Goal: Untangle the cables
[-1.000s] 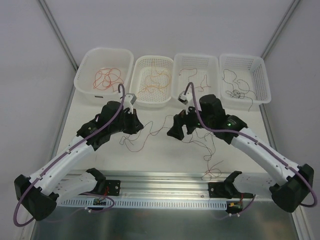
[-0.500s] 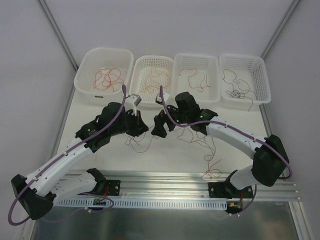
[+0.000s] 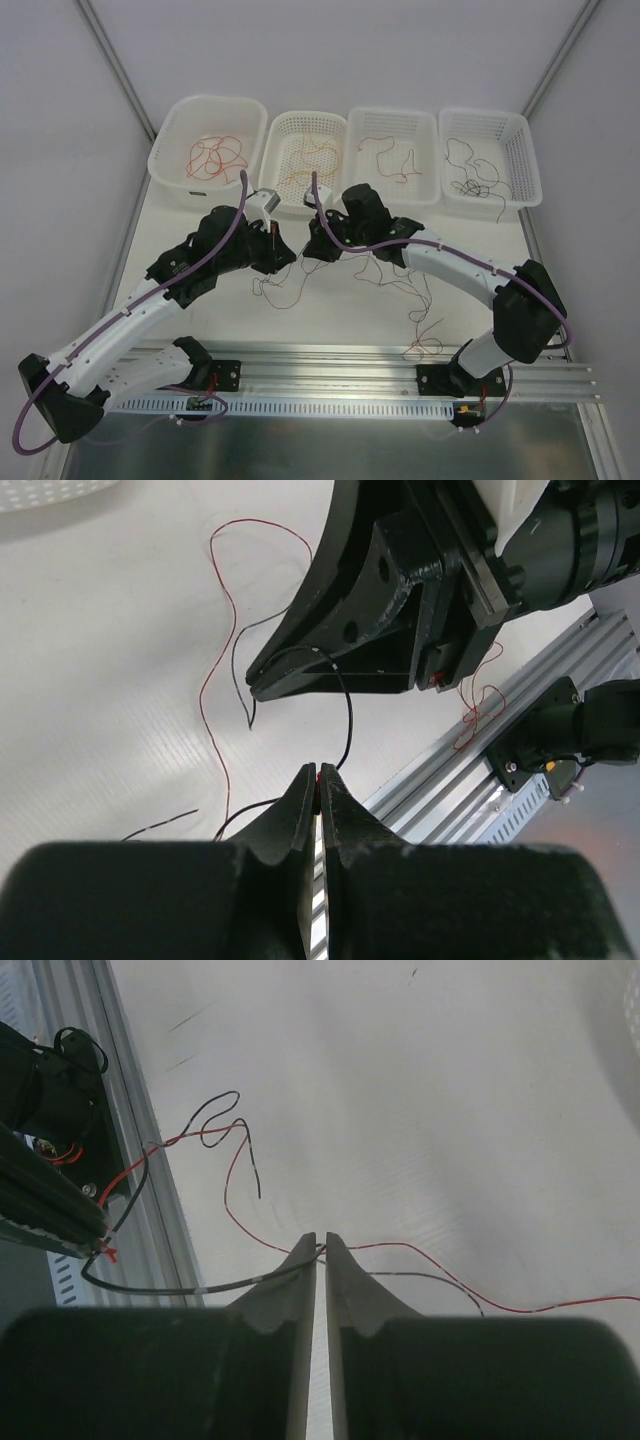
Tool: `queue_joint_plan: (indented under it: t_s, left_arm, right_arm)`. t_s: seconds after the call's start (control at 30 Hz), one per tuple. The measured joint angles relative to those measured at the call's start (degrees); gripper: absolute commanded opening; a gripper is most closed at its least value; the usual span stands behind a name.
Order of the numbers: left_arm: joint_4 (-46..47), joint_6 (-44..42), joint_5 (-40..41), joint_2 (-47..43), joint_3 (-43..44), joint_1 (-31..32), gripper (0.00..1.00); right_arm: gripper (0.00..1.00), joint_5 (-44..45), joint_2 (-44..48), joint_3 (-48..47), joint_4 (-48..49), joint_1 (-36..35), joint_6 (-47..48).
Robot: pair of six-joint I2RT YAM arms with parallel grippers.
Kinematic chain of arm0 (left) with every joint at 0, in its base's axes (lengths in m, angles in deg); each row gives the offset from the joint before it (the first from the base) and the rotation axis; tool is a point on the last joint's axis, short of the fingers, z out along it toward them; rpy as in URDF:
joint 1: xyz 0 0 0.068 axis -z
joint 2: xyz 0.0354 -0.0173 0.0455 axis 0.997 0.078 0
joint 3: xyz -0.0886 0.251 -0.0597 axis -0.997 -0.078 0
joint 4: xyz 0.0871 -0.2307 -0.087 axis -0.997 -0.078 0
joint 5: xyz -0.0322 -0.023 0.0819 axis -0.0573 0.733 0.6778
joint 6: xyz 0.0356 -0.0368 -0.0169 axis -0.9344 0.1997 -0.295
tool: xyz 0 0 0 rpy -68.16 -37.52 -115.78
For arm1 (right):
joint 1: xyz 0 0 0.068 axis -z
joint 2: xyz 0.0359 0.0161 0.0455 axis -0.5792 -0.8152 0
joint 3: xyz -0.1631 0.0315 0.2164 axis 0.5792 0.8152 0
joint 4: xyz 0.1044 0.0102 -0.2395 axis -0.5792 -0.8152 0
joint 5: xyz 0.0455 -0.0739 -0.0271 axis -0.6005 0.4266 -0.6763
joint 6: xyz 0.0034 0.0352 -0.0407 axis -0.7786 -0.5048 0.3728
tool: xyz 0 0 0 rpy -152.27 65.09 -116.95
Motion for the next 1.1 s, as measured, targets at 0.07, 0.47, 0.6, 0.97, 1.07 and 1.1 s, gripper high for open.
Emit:
queue_joint_plan:
  t_s: [0.07,0.47,0.6,0.97,1.07,1.1]
  left_arm:
    - [-0.02,0.0,0.2,-0.22,0.0,0.0,0.0]
    - [-1.77,1.33,8.46,-3.48,-0.07,0.0,0.0]
    - [-4.13,3.17,15.43,-6.25,-0.13,0.0,0.0]
    - [-9.77,7.45,30.36,-8.9,-2.73,-0.04,0.0]
    - [-10.88,8.17,33.22,-8.24,-3.56,-0.52,0.0]
    - [-11.1,8.24,33.75,-7.93,-3.65,-0.96,0.0]
  right_arm:
    - [0.01,-0.02,0.11,0.15,0.72,0.0,-0.2]
    - [0.01,0.39,7.02,6.36,3.93,0.22,-1.42]
    - [0.01,1.86,10.67,10.05,4.48,1.57,-2.49]
    - [0.01,18.84,24.41,13.18,-8.55,15.1,-8.22]
    - [0.01,20.98,29.05,14.21,-14.53,25.86,-11.41]
    - [0.01,21.64,30.4,14.4,-16.15,28.81,-12.09]
